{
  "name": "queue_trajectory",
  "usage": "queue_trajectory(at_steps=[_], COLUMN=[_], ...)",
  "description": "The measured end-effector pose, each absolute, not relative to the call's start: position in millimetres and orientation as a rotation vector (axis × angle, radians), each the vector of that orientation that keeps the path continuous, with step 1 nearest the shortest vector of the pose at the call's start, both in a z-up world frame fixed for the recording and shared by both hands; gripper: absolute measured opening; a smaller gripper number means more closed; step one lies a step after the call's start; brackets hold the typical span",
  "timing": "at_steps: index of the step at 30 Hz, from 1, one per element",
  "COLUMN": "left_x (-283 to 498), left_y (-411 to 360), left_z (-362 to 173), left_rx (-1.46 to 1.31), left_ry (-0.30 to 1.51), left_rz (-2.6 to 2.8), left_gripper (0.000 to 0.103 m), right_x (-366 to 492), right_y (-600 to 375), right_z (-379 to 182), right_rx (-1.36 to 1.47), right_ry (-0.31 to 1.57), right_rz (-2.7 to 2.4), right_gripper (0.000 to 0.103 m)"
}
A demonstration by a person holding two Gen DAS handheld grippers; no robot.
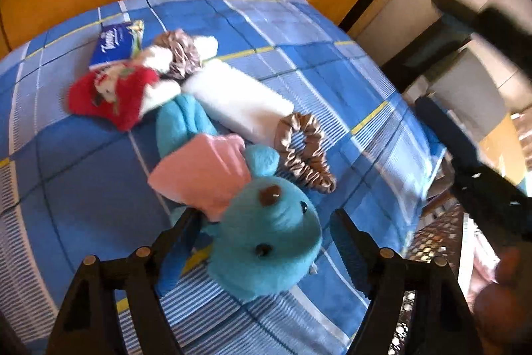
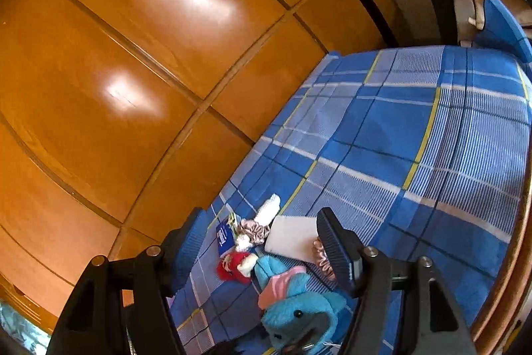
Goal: Organize soft objects
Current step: 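Lift the teal bear with the left gripper while the right gripper grasps the brown scrunchie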
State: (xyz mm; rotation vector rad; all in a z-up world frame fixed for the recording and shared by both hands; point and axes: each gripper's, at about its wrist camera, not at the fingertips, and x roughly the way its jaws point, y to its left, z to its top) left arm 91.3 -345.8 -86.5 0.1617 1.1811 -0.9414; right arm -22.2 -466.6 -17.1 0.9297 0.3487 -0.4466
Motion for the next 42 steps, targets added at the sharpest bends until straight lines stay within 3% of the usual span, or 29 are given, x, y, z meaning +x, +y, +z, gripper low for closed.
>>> queue_trajectory(at_steps=[1,4,12,26,27,28,29,30,42], left_x=[89,84,76,59,57,55,54,53,67], left_y=[-348,-335,-255,-170,-167,-163,-162,-161,-136], left_z=[-90,-90,-88,-90,-90,-90,-90,-90,-55], left_rx=[0.181,0.156,0.168,0.069,0.069,0.071,0.072,0.075,0.022], left_ry=[1.177,1.154,1.126,1.099,1.095,1.088,1.083,1.078,0.998], left_rz=[-0.922,-0.943,-0.939,-0.887,-0.886,-0.885,-0.884,-0.882,-0.804], left_gripper=[0.064,0.057,0.056,0.057,0.057,0.057,0.057,0.057,0.056], right_x=[-21,-18,52,86,87,87,88,88,102], right_y=[-468,-471,-477,-490,-489,-485,-481,-476,-364], right_z=[-19,-23,-51,-97,-102,-100,-97,-96,-101], right_rx=[0.937,0.936,0.729,0.592,0.602,0.57,0.545,0.526,0.368], right_ry=[0.364,0.399,0.945,1.331,1.356,1.36,1.352,1.351,1.289], right_rz=[-0.452,-0.492,-0.51,-0.482,-0.461,-0.467,-0.457,-0.439,-0.213], right_gripper=[0.069,0.069,0.069,0.068,0.066,0.057,0.022,0.017,0.017])
